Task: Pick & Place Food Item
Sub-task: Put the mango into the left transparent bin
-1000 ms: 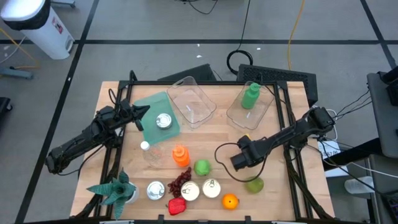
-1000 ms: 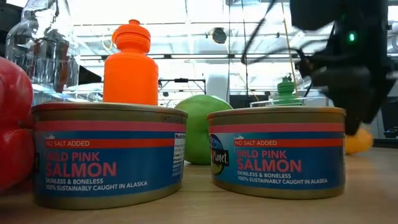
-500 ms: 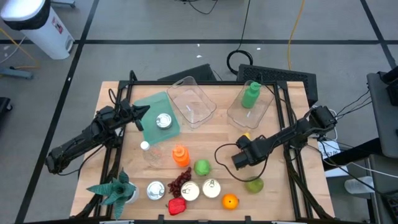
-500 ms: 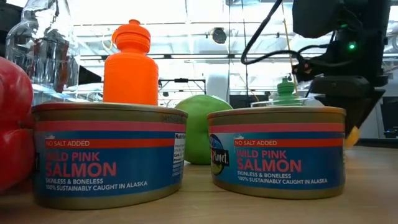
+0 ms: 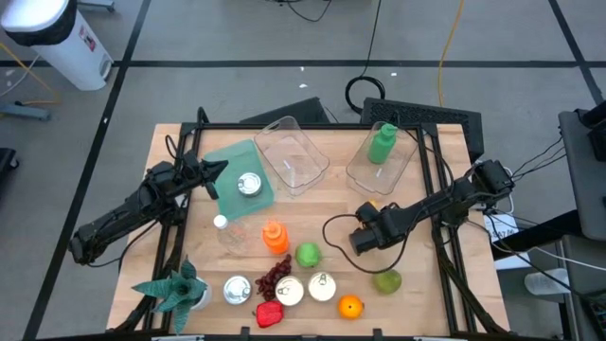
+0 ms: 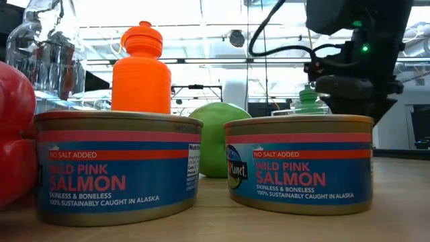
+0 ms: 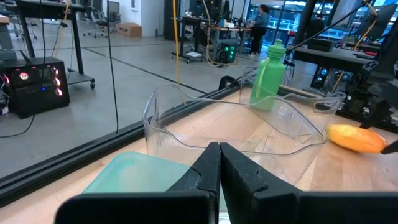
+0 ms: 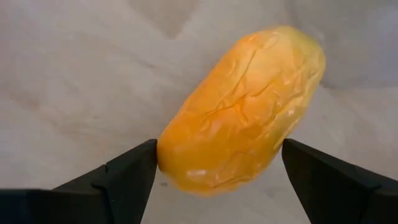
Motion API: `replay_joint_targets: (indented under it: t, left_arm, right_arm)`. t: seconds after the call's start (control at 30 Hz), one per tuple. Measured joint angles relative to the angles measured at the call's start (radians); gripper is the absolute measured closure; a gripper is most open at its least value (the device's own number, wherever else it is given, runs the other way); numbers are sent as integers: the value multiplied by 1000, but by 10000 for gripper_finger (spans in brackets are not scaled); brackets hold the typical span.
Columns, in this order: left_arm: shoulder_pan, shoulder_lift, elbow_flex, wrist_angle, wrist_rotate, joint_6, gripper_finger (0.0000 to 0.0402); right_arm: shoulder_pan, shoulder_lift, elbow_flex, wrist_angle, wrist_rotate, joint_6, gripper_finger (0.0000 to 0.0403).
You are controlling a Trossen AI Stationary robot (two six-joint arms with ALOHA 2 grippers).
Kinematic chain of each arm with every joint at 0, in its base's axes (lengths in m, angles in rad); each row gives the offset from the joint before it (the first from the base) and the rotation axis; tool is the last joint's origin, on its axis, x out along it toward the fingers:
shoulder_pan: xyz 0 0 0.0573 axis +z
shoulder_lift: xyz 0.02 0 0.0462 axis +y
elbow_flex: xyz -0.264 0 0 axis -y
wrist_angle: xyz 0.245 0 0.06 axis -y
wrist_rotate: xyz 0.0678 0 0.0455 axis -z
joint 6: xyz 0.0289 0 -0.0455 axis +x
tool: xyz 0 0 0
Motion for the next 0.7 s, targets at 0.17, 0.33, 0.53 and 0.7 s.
replay_joint_targets:
  t: [0.17, 0.33, 0.53, 0.7]
  left_arm:
    - [0, 0, 0, 0, 0, 0, 387]
    - [0, 0, 0, 0, 0, 0, 387]
    - [0, 0, 0, 0, 0, -2, 387]
    - [0, 0, 0, 0, 0, -2, 387]
  right_arm:
    - [1, 0, 0, 248, -72, -193, 74]
    - [1, 0, 1, 421, -133, -366, 74]
    - [1, 0, 1, 431, -132, -526, 74]
    - [-2, 0, 1, 437, -102, -579, 74]
